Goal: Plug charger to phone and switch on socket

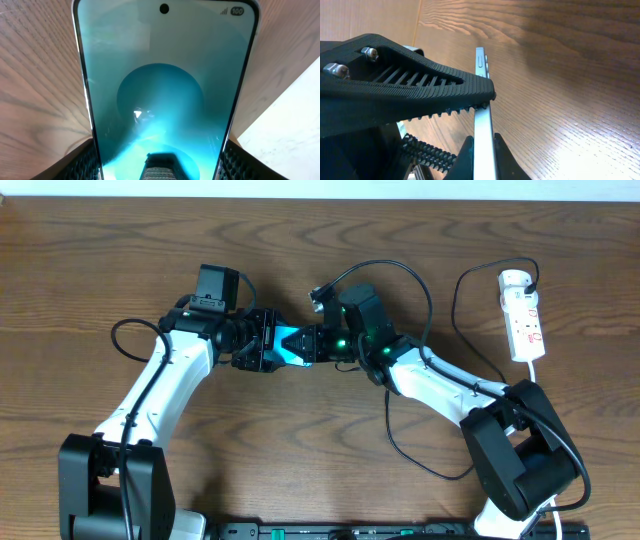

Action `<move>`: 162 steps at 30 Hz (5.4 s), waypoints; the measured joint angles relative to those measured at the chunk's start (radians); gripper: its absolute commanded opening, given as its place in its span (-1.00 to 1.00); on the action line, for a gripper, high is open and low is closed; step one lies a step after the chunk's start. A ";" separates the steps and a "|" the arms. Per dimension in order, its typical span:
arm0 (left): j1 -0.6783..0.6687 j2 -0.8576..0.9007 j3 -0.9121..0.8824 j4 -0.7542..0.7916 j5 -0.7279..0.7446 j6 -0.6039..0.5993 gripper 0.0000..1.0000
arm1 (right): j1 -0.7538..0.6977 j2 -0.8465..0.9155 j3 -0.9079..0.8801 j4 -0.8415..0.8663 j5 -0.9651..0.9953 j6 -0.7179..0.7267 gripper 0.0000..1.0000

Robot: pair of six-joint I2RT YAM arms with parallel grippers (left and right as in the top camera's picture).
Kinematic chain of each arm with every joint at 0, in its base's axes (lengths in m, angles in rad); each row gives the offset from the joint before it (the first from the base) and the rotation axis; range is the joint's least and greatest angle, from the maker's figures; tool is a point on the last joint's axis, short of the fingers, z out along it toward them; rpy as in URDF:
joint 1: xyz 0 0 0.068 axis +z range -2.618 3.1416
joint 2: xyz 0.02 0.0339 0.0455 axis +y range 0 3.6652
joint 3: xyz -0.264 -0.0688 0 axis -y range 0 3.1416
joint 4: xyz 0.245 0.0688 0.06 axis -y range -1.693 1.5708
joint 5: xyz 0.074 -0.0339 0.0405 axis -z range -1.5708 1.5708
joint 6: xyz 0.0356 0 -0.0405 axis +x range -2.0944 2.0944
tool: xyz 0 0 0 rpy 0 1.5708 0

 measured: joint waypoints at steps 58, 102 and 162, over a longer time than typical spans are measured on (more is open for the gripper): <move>0.031 0.000 0.000 0.011 0.029 0.132 0.87 | -0.025 0.000 0.000 -0.011 0.002 -0.008 -0.98; 0.063 0.000 0.000 0.217 0.135 0.396 0.88 | -0.154 0.001 0.000 0.076 0.095 0.554 -0.98; 0.070 0.000 0.000 0.553 0.071 0.340 0.85 | -0.144 0.002 0.000 0.501 -0.067 0.893 -0.98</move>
